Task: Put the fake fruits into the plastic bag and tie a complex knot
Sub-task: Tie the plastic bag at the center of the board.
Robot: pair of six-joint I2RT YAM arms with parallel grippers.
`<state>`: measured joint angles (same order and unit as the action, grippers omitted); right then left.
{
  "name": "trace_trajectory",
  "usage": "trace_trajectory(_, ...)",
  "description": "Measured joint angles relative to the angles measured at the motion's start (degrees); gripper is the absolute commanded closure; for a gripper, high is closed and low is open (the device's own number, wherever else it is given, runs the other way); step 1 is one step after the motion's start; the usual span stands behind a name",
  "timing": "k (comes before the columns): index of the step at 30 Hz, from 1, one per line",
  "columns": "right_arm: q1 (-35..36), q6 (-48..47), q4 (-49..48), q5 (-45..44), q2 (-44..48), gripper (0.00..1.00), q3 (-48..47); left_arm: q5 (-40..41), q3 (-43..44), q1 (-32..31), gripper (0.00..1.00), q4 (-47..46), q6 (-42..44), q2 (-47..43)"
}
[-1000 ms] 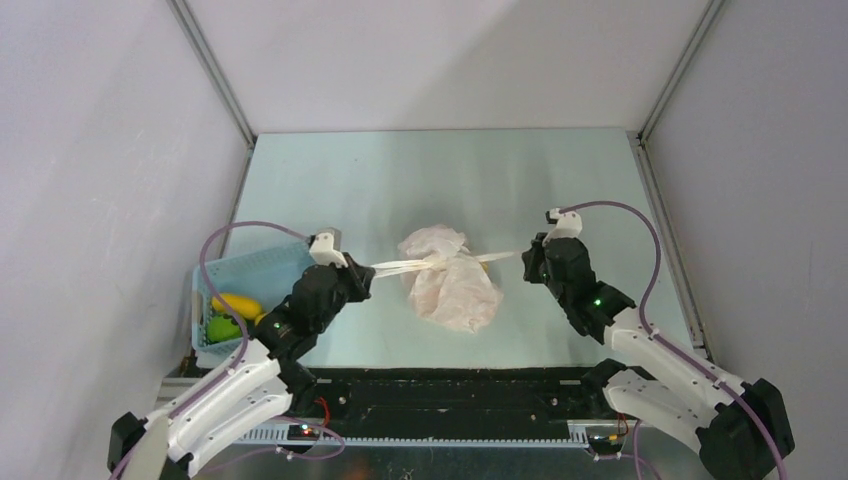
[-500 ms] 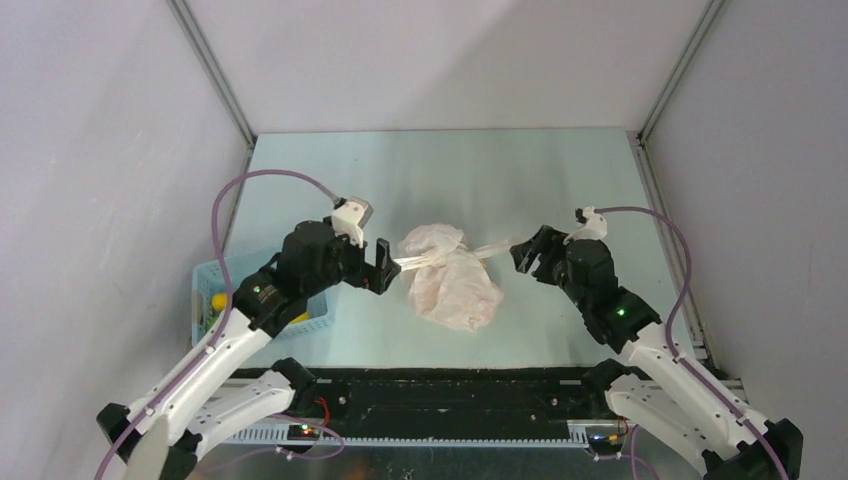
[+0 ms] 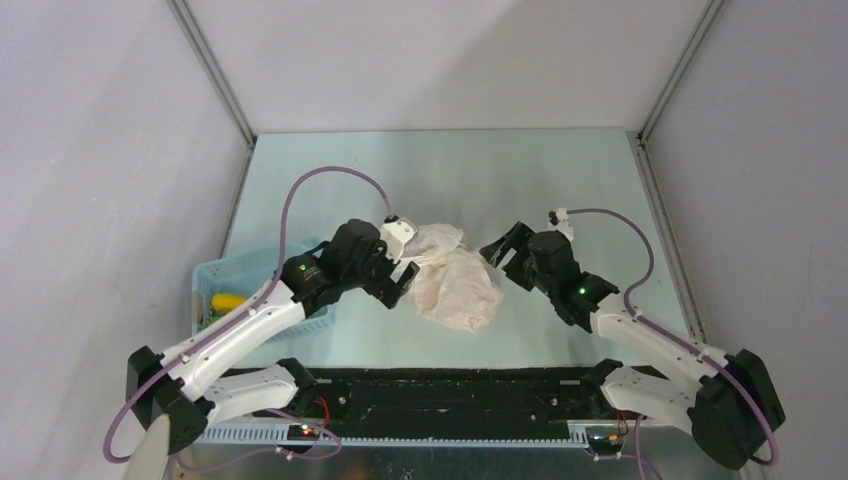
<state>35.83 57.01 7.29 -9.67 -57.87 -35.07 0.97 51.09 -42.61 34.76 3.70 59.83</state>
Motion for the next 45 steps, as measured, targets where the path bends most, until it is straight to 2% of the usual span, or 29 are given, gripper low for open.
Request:
trace_trajectory(4,0.5,1.4,-4.3,-0.7,-4.3,0.24,0.0,2.0,0.0,0.0,0.01,-1.1,0.0,2.8)
trace_trajectory(7,0.5,1.6,-6.8,-1.8,-6.4,0.3,0.0,3.7,0.0,0.0,0.02,-1.3,0.0,5.5)
trace_trajectory(9,0.5,1.7,-9.1,-2.7,-7.9,0.39,0.0,3.8,0.0,0.0,0.16,-1.3,0.0,6.3)
trace_trajectory(10,0.5,1.6,-9.5,-2.9,-8.0,0.42,0.0,3.7,0.0,0.0,0.31,-1.4,-0.1,6.8)
trace_trajectory(11,0.5,1.5,-10.2,-3.1,-8.5,0.52,0.0,3.3,0.0,0.0,0.38,-1.4,0.0,7.3)
trace_trajectory(12,0.5,1.4,-11.0,-3.2,-9.0,0.57,0.0,3.2,0.1,-0.1,0.54,-1.3,0.0,7.9)
trace_trajectory(13,0.5,1.2,-11.9,-3.5,-9.7,0.64,0.0,3.0,0.3,-0.2,0.63,-1.1,0.0,8.6)
trace_trajectory(14,0.5,0.9,-12.4,-3.6,-10.1,0.74,0.0,2.9,0.4,-0.3,0.79,-1.0,-0.3,9.2)
trace_trajectory(15,0.5,0.6,-13.0,-3.7,-10.6,0.78,0.0,2.9,0.7,-0.5,0.86,-0.8,0.0,9.9)
trace_trajectory(16,0.5,-0.2,-13.5,-3.8,-11.0,0.89,0.0,2.9,0.9,-0.8,0.96,-0.7,0.0,10.4)
trace_trajectory(17,0.5,-0.9,-14.2,-3.8,-11.1,0.96,0.0,2.8,0.9,-1.0,0.99,-0.7,-0.1,10.6)
trace_trajectory(18,0.4,-2.0,-15.0,-3.8,-11.2,1.0,0.0,2.8,0.9,-1.3,1.0,-0.7,-0.1,10.6)
trace_trajectory(23,0.0,-11.1,-17.9,-3.8,-10.2,1.0,-0.6,3.8,1.3,-2.5,1.0,-0.7,-0.7,8.8)
trace_trajectory(26,-1.1,-16.8,-17.7,-3.3,-9.0,1.0,-2.8,4.2,0.7,-3.0,1.0,-3.3,-2.7,3.8)
trace_trajectory(28,-4.2,-19.0,-17.8,0.0,-8.9,1.0,-4.7,2.6,-0.4,-3.1,1.0,-7.3,-5.4,-0.5)
trace_trajectory(31,-8.2,-20.9,-17.7,3.8,-9.0,1.0,-5.8,0.1,-2.8,-3.3,1.0,-12.9,-9.2,-2.4)
trace_trajectory(36,-12.1,-23.8,-14.8,7.4,-13.2,1.0,-5.9,-2.9,-14.5,-3.5,1.0,-23.1,-18.1,-2.1)
trace_trajectory(40,-14.5,-24.8,-13.1,9.8,-18.2,1.0,-4.7,-2.9,-19.5,-3.5,1.0,-26.9,-23.6,-1.9)
trace_trajectory(45,-15.3,-26.4,-12.3,10.0,-17.6,1.0,-3.8,-2.8,-19.8,-3.5,1.0,-27.0,-25.9,-3.3)
